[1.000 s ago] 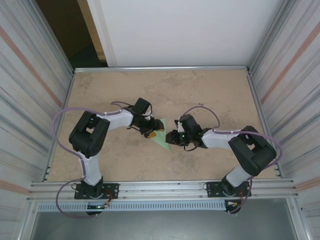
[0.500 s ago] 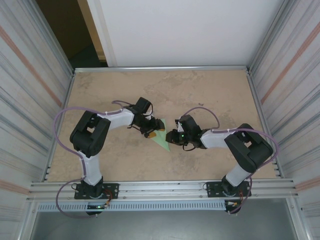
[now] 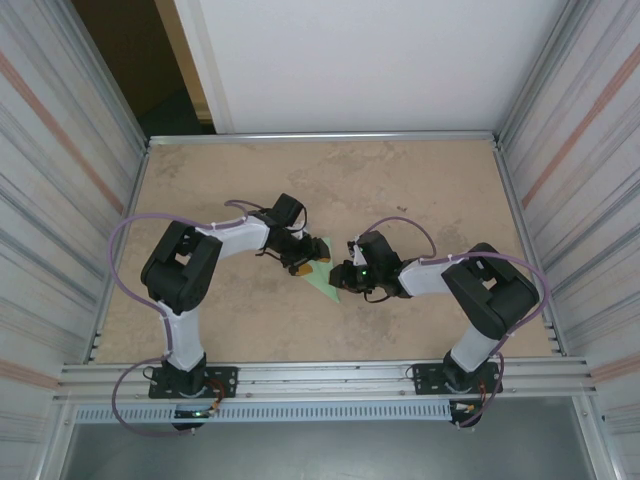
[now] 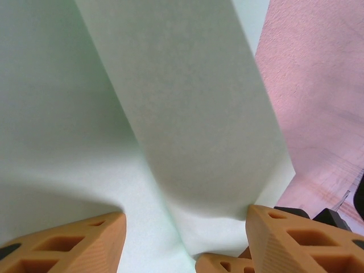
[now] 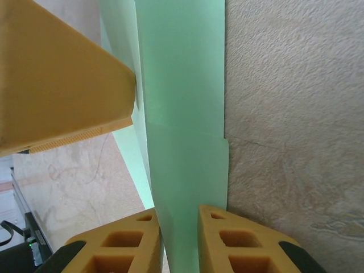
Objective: Fold a paper plane with a square sheet of paper (pick it up from the middle)
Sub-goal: Fourth fold the wing at the center of the table.
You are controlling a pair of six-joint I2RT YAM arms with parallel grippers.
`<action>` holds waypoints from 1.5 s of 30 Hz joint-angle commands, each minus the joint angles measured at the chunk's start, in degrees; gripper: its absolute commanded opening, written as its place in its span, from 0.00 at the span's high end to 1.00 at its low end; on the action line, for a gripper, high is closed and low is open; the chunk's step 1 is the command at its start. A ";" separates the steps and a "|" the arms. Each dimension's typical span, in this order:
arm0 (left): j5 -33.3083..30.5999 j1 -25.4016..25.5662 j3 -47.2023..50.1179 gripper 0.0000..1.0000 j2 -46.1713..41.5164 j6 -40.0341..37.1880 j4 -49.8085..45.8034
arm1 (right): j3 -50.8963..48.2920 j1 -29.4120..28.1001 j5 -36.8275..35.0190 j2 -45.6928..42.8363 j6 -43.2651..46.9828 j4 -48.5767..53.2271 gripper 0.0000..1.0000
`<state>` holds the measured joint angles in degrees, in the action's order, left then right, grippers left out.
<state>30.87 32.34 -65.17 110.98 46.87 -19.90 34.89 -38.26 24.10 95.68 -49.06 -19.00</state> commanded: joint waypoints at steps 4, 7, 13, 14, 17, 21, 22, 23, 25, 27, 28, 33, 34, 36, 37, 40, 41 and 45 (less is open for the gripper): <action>-9.02 1.03 4.30 0.40 8.18 -1.35 -8.85 | -1.19 0.93 1.80 1.42 0.95 -1.14 0.82; -8.91 1.00 4.26 0.40 8.03 -1.37 -8.91 | -1.34 1.20 2.56 2.01 0.88 -1.78 0.83; -8.85 1.05 4.24 0.40 7.63 -1.47 -9.02 | -1.67 1.60 4.24 3.16 0.72 -3.68 0.85; -8.79 1.00 4.18 0.40 7.63 -1.46 -8.98 | -1.61 1.65 4.61 3.41 0.68 -3.97 0.85; -8.73 1.05 4.21 0.40 7.43 -1.54 -9.10 | -1.58 1.78 5.55 3.98 0.63 -4.75 0.87; -8.64 1.06 4.43 0.39 7.30 -1.49 -8.97 | -1.39 1.78 6.72 4.93 0.60 -5.77 0.89; -8.63 1.02 4.36 0.39 7.25 -1.47 -8.91 | -1.36 1.79 7.07 5.19 0.60 -6.06 0.90; -8.56 0.98 4.40 0.39 7.16 -1.52 -8.88 | -1.32 1.82 7.30 5.37 0.47 -6.34 0.91; -8.51 0.97 4.26 0.39 6.81 -1.53 -8.75 | -1.33 1.92 7.54 5.65 0.26 -6.70 0.92; -8.38 0.97 4.17 0.39 6.17 -1.61 -8.53 | -1.90 2.24 7.79 6.01 -0.52 -7.66 0.93; -8.39 0.91 4.01 0.39 5.82 -1.67 -8.35 | -2.25 2.52 8.02 6.11 -0.97 -8.20 0.94; -6.65 0.20 3.31 0.37 2.29 -2.13 -5.71 | -4.95 3.82 8.67 6.54 -3.49 -12.21 0.94; -5.86 0.02 3.29 0.36 1.34 -2.23 -4.54 | -5.16 3.88 8.67 6.61 -3.59 -12.28 0.94; -4.01 -0.50 3.29 0.35 -0.95 -2.12 -1.32 | -5.19 3.91 8.61 6.76 -3.78 -12.28 0.94; -2.93 -0.91 3.34 0.34 -2.00 -2.13 0.28 | -5.24 3.89 8.68 6.87 -3.85 -12.28 0.94; -0.78 -2.30 3.49 0.32 -6.22 -1.95 5.33 | -5.32 4.03 8.61 7.48 -4.28 -12.08 0.94; -0.35 -2.71 3.83 0.32 -7.83 -2.04 7.01 | -5.41 4.22 8.65 7.59 -4.44 -12.10 0.94; 0.20 -3.33 7.00 0.33 -13.16 -2.59 12.48 | -5.62 4.60 8.33 7.39 -4.49 -11.37 0.94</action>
<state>31.22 29.43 -59.99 102.98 45.84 -12.64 30.83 -34.04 34.35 101.19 -52.58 -34.11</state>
